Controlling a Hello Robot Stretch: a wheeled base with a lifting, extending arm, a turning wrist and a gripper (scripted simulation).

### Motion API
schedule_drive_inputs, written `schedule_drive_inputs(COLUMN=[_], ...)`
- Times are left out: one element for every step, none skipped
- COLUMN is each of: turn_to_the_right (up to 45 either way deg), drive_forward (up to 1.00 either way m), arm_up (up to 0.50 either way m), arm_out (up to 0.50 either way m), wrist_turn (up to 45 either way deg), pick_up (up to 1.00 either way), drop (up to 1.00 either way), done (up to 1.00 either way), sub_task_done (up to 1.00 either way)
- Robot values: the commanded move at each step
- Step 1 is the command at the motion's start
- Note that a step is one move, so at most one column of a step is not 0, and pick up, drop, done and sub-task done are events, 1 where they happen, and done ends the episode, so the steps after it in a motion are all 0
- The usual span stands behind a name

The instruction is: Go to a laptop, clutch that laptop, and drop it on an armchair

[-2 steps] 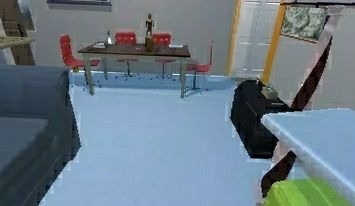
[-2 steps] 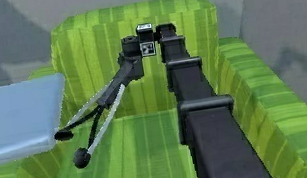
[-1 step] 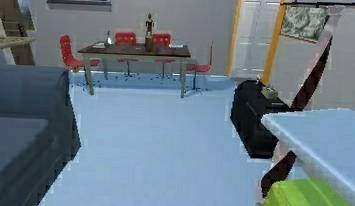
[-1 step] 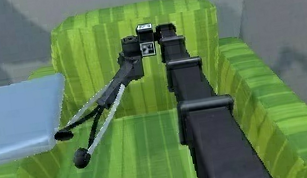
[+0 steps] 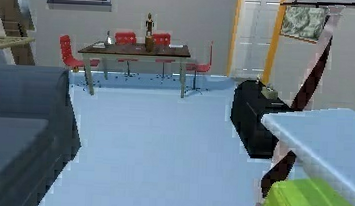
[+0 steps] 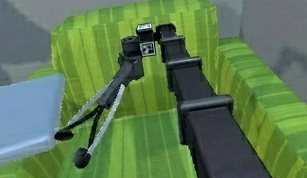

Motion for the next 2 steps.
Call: schedule_drive_inputs(turn_to_the_right=[0.0,0.0], drive_forward=[0.00,0.00], arm_up=[0.00,0.00], arm_out=[0.00,-0.10], wrist_turn=[0.0,0.0], pick_up=[0.00,0.00], drop=[1.00,0.00], done=[0.00,0.00], sub_task_done=[0.00,0.00])
